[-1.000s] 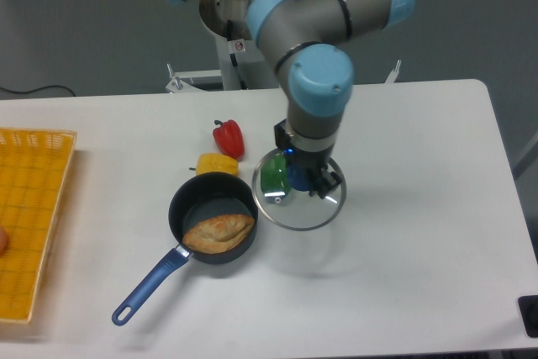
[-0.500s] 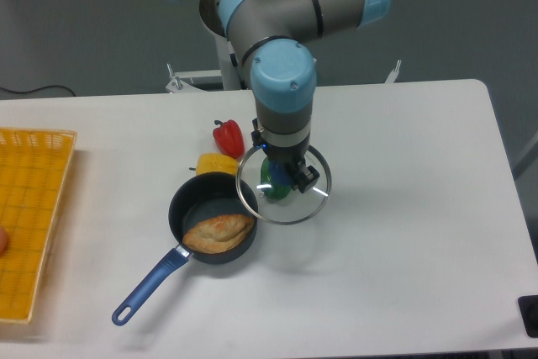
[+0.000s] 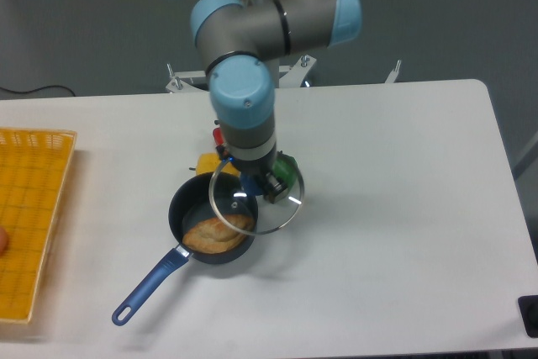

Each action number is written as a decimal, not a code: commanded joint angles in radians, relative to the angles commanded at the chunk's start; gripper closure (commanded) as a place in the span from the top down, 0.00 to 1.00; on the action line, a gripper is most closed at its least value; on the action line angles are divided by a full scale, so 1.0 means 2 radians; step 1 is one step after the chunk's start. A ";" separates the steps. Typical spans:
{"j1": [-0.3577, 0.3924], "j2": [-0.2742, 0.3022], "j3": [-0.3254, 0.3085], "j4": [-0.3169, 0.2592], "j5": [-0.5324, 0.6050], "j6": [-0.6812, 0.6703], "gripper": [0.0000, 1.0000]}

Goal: Close the pot lid

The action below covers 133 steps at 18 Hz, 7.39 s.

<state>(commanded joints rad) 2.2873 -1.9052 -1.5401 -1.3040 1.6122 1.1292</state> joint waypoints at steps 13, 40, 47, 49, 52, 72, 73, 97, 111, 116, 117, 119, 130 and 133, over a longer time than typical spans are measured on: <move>-0.035 -0.008 -0.014 0.018 0.015 -0.034 0.60; -0.052 -0.015 -0.035 0.052 0.015 -0.051 0.60; -0.052 -0.018 -0.035 0.053 0.015 -0.051 0.60; -0.052 -0.018 -0.035 0.053 0.015 -0.051 0.60; -0.053 -0.021 -0.034 0.054 0.015 -0.058 0.60; -0.059 -0.026 -0.034 0.058 0.015 -0.064 0.60; -0.059 -0.026 -0.034 0.058 0.015 -0.064 0.60; -0.059 -0.025 -0.039 0.058 0.015 -0.060 0.61; -0.055 -0.022 -0.038 0.058 0.015 -0.060 1.00; -0.050 -0.012 -0.025 0.051 0.016 -0.060 1.00; -0.045 -0.007 -0.022 0.048 0.016 -0.060 1.00; -0.035 0.001 -0.020 0.048 0.016 -0.060 1.00; 0.116 0.034 0.012 -0.009 0.005 0.189 1.00; 0.146 0.038 0.012 -0.013 0.005 0.240 1.00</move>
<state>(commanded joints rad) 2.5800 -1.8285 -1.5171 -1.3300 1.6214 1.6089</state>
